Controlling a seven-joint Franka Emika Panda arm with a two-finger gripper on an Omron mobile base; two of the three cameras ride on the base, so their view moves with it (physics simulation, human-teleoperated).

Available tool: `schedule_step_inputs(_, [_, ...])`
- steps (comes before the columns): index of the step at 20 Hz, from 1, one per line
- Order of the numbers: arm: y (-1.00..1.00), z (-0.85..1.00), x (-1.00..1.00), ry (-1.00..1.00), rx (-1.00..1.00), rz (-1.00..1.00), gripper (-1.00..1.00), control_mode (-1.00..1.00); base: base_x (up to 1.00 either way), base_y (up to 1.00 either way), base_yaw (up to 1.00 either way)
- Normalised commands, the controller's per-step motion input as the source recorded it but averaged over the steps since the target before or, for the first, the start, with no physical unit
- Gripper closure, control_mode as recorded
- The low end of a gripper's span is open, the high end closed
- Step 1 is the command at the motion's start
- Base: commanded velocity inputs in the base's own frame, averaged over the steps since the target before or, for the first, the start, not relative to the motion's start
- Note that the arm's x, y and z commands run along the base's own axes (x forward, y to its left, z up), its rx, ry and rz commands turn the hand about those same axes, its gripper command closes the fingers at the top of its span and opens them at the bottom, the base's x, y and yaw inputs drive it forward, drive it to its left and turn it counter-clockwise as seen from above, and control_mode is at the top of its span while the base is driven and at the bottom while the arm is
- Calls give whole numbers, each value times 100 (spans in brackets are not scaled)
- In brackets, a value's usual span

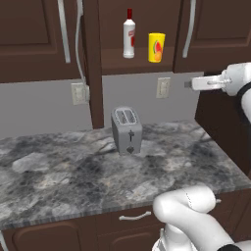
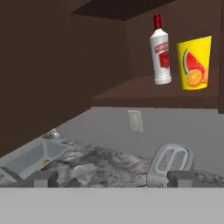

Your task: Open the cabinet directly in front. Then move the liquor and the cup to the dining counter with the candle on it.

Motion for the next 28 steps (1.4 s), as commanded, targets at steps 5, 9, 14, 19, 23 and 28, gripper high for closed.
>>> schedule_step_inputs(5, [-57,22,36,-19,2,-12,-100,-100,0,0,0])
schedule_step_inputs(9, [-12,62,51,-3,1,-18,-100,-100,0,0,0])
schedule_step_inputs(14, [0,53,49,1,0,-10,-100,-100,0,0,0])
schedule_step_inputs(19, [-16,21,22,0,0,-2,-100,-100,0,0,0])
schedule_step_inputs(23, [-3,-4,3,0,0,0,-100,-100,0,0,0])
schedule_step_inputs(28, [-10,-1,2,0,-4,-20,-100,-100,0,0,0])
